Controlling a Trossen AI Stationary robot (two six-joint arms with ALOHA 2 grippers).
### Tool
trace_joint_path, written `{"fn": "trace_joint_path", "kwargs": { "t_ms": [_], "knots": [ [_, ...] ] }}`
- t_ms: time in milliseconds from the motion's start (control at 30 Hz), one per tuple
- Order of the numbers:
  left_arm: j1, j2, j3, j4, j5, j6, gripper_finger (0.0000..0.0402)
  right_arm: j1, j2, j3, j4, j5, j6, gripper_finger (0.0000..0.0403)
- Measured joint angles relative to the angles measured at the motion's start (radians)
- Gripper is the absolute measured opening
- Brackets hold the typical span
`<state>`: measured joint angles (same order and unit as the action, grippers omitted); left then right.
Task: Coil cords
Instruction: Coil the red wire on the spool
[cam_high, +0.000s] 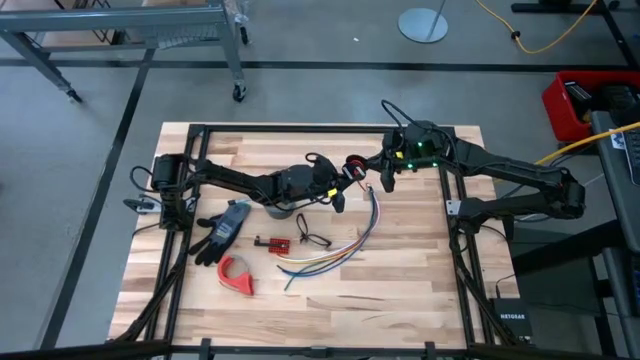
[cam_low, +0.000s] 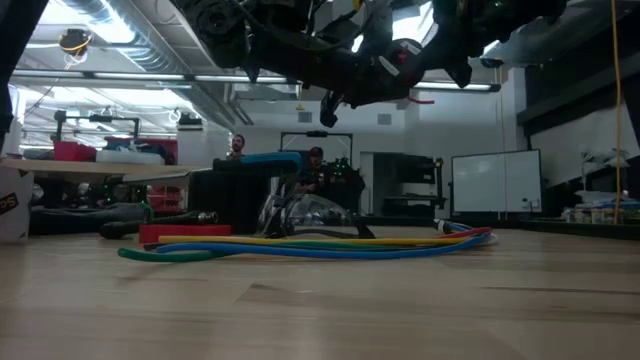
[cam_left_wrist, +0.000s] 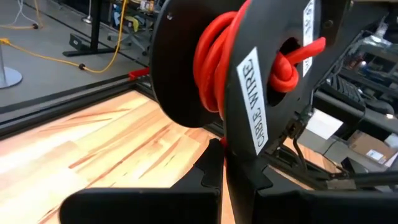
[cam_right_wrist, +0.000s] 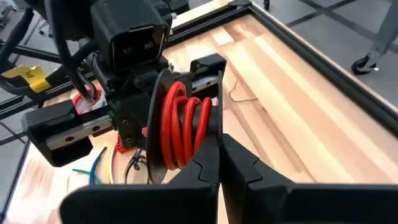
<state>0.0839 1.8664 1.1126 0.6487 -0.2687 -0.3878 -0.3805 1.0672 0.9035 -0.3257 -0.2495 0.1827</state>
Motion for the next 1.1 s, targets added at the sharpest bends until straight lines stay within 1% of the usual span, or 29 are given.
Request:
{"fn": "trace_joint_path", "kwargs": {
  "t_ms": [300, 500, 600, 700, 800, 900, 1100],
  "knots": [
    [-0.013, 0.000, 0.000, -0.001, 0.000, 0.031, 0.0000, 0.000, -0.004, 0.001, -0.025, -0.060, 0.054, 0.0001],
    [-0.013, 0.000, 0.000, -0.005, 0.000, 0.081, 0.0000, 0.000, -0.011, 0.000, -0.031, -0.091, 0.100, 0.0001],
    [-0.014, 0.000, 0.000, -0.005, 0.003, 0.107, 0.0003, -0.006, -0.021, -0.001, -0.045, -0.136, 0.137, 0.0001],
    [-0.023, -0.001, 0.001, 0.001, 0.002, 0.138, 0.0004, -0.027, -0.034, -0.001, -0.069, -0.211, 0.193, 0.0001],
    [-0.032, -0.001, 0.002, 0.007, 0.001, 0.178, 0.0004, -0.048, -0.052, -0.001, -0.099, -0.261, 0.234, 0.0001],
    [-0.041, -0.002, 0.002, 0.020, -0.002, 0.223, 0.0005, -0.066, -0.067, -0.002, -0.128, -0.298, 0.260, 0.0001],
    [-0.054, -0.002, 0.002, 0.031, -0.002, 0.321, 0.0005, -0.066, -0.083, -0.002, -0.182, -0.355, 0.271, 0.0001]
  ]
}}
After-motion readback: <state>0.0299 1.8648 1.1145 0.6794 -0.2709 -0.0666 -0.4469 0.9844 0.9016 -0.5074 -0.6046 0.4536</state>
